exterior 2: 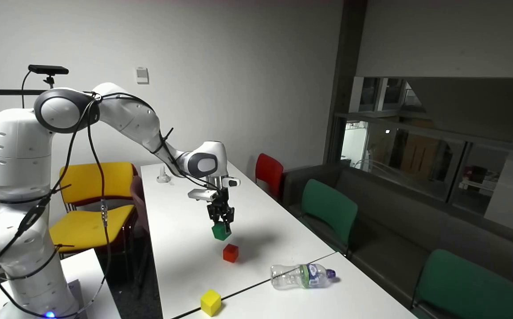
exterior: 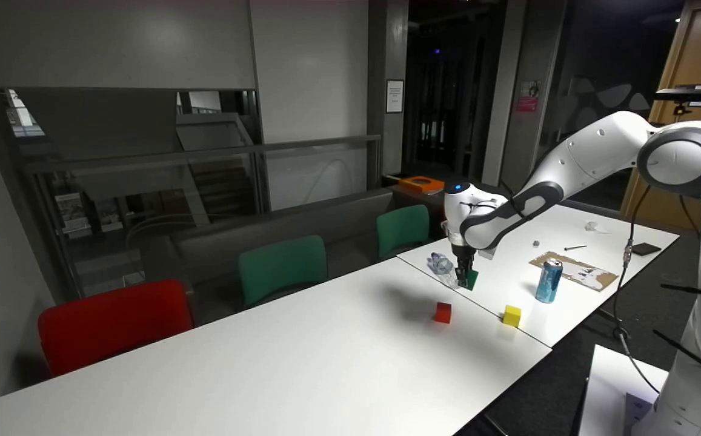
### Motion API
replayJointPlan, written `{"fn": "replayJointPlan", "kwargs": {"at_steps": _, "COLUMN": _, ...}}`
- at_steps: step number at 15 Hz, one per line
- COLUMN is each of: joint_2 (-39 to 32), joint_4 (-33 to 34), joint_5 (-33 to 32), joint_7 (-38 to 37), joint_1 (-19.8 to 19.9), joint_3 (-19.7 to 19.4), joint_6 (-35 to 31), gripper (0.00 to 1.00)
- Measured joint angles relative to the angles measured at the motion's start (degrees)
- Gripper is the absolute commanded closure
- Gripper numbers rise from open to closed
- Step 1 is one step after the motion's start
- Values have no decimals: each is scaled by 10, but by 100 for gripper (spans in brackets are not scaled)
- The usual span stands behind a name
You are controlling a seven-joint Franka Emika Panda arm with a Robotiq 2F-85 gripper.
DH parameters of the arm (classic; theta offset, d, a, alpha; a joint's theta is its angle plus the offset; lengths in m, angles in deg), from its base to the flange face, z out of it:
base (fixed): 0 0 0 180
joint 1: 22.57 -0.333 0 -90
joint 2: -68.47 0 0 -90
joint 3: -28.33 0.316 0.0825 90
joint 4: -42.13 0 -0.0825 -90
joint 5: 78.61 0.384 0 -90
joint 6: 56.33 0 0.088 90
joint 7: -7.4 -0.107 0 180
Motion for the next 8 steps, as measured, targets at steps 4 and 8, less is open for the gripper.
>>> {"fn": "replayJointPlan", "kwargs": {"at_steps": 4, "joint_2": -18, "joint_4": 30, "joint_5": 0, "joint_7": 5, "joint_1": 0, "joint_3": 0, "joint_6": -27, "gripper": 70}}
{"fn": "replayJointPlan", "kwargs": {"at_steps": 8, "joint_2": -48, "joint_4": 61, "joint_5": 8, "joint_7": 30, "joint_1": 0, "joint_3": 3, "joint_6": -45, "gripper": 70}}
